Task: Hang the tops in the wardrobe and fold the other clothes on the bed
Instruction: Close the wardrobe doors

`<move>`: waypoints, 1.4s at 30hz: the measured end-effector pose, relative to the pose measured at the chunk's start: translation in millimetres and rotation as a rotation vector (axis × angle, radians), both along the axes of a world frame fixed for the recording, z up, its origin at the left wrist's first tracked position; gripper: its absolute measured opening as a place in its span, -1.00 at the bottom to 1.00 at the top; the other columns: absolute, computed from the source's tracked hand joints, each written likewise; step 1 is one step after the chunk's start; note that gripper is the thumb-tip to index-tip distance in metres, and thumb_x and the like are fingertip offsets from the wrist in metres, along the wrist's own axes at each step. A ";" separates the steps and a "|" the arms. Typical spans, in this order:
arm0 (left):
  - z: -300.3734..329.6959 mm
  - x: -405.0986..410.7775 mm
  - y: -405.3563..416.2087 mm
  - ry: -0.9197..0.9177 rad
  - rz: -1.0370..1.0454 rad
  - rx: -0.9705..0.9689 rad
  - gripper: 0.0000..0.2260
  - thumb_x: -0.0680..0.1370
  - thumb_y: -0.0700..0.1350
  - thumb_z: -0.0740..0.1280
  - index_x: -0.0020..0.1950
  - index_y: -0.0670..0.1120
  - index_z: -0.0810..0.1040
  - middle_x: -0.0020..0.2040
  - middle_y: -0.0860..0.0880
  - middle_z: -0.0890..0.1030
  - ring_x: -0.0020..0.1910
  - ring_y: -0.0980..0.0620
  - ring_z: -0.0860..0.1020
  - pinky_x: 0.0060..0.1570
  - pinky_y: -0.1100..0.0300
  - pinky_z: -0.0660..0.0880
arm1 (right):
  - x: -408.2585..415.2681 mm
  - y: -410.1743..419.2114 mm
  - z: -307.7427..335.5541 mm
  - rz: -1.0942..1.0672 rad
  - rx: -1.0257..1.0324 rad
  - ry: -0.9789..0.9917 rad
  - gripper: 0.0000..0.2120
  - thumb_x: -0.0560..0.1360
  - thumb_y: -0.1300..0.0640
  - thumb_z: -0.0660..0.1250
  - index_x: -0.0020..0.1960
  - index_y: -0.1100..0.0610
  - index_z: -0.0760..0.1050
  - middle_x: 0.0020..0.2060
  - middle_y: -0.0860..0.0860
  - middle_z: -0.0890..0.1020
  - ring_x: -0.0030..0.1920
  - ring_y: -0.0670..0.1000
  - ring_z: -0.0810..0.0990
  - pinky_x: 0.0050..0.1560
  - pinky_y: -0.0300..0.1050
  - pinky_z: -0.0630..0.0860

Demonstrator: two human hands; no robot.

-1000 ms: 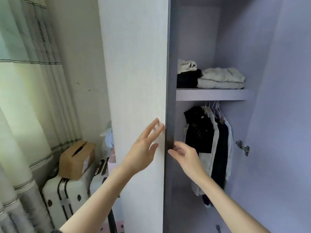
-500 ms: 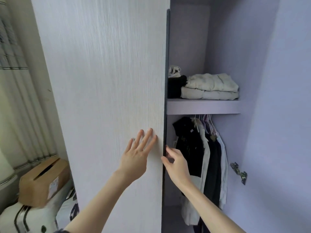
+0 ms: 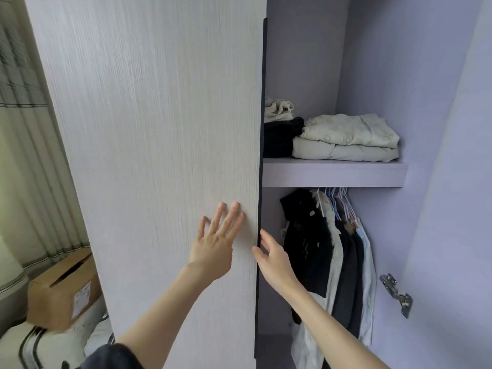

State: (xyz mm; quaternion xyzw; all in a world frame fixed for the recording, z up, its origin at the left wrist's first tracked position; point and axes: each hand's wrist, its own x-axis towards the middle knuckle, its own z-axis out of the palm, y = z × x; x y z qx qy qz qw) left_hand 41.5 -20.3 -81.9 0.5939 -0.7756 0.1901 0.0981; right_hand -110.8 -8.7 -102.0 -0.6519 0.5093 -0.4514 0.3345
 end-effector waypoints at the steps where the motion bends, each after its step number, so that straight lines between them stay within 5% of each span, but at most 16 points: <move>1: -0.9 -0.9 0.2 0.001 0.002 -0.003 -0.24 0.60 -0.19 0.10 0.36 0.02 -0.56 0.31 0.07 -0.64 0.36 -0.09 -0.53 0.44 -0.11 -0.24 | -0.4 -1.9 0.9 0.003 0.009 0.004 -0.48 0.60 0.13 0.18 0.52 0.09 0.12 0.46 0.01 0.28 0.46 -0.07 0.23 0.45 -0.10 0.21; 6: 7.9 -1.5 4.2 0.023 -0.010 0.031 -0.29 0.61 -0.19 0.10 0.47 -0.03 -0.42 0.33 0.06 -0.59 0.41 -0.09 -0.47 0.46 -0.07 -0.19 | -6.1 7.1 5.5 0.064 0.058 0.026 -0.45 0.61 0.09 0.18 0.53 0.07 0.06 0.50 -0.04 0.20 0.48 -0.07 0.16 0.47 -0.10 0.15; 9: 18.0 -5.7 15.6 0.162 -0.059 0.108 -0.39 0.63 -0.17 0.09 0.54 -0.03 -0.23 0.51 0.05 -0.36 0.51 -0.05 -0.27 0.48 -0.02 -0.10 | -15.3 30.8 3.8 0.032 0.066 0.044 -0.48 0.62 0.09 0.16 0.52 0.05 0.07 0.48 -0.06 0.21 0.46 -0.07 0.21 0.41 -0.15 0.19; 15: -11.3 -16.1 79.5 0.357 -0.289 0.189 -0.50 0.65 -0.13 0.06 0.55 0.01 -0.05 0.56 0.03 -0.07 0.53 0.04 -0.12 0.48 0.14 -0.05 | -60.8 118.3 -6.5 -0.169 0.063 0.020 -0.61 0.62 0.10 0.14 0.44 0.02 0.25 0.30 -0.07 0.46 0.14 -0.19 0.45 -0.07 -0.46 0.38; 22: -3.2 -89.9 155.4 0.462 -0.633 0.201 -0.53 0.65 -0.17 0.08 0.54 -0.01 0.05 0.55 0.07 0.01 0.53 0.10 -0.08 0.44 0.25 -0.01 | -129.5 236.0 7.7 -0.460 -0.032 0.019 -0.74 0.60 0.20 0.18 0.28 0.08 0.41 0.13 -0.05 0.57 0.15 -0.02 0.54 0.05 -0.36 0.41; 27: 10.6 -168.4 213.2 0.467 -0.855 0.167 -0.54 0.63 -0.21 0.11 0.53 -0.08 0.11 0.54 0.01 0.08 0.52 0.09 0.00 0.42 0.33 -0.04 | -191.6 300.2 35.0 -0.682 -0.234 0.051 -0.77 0.58 0.27 0.18 0.20 0.14 0.48 0.01 -0.03 0.61 0.04 -0.05 0.56 -0.07 -0.57 0.36; 32: 20.6 -239.6 244.9 0.464 -0.934 0.127 -0.53 0.63 -0.20 0.11 0.53 -0.09 0.09 0.54 0.00 0.06 0.53 0.06 -0.03 0.47 0.19 -0.01 | -269.6 339.0 54.0 -1.095 -0.454 0.072 -0.72 0.56 0.31 0.17 0.24 0.20 0.46 0.07 0.04 0.54 0.09 0.03 0.52 -0.03 -0.44 0.31; 36: 23.8 -292.4 257.5 0.480 -0.918 0.103 -0.52 0.64 -0.18 0.10 0.54 -0.08 0.05 0.55 0.02 0.02 0.53 0.06 -0.09 0.48 0.14 -0.05 | -318.7 342.6 59.0 -0.846 -0.155 0.047 -0.49 0.62 0.16 0.13 0.53 0.14 0.06 0.45 0.05 0.27 0.43 0.00 0.27 0.37 -0.17 0.21; 38: 19.3 -308.9 264.0 0.470 -0.905 0.100 -0.50 0.64 -0.16 0.10 0.54 -0.08 -0.01 0.56 0.03 -0.04 0.53 0.06 -0.14 0.49 0.15 -0.12 | -328.3 339.5 56.7 -0.693 -0.086 0.000 -0.52 0.64 0.14 0.07 0.53 0.05 0.07 0.45 -0.02 0.28 0.40 -0.09 0.30 0.31 -0.28 0.22; 42: 8.1 -320.7 263.9 0.460 -0.836 0.049 -0.42 0.64 -0.01 0.13 0.54 -0.07 -0.13 0.53 0.07 -0.19 0.52 0.06 -0.24 0.49 0.11 -0.20 | -336.7 344.2 55.1 -0.607 -0.131 -0.054 -0.55 0.63 0.28 0.00 0.40 -0.10 0.32 0.26 -0.12 0.48 0.05 -0.34 0.49 -0.06 -0.62 0.30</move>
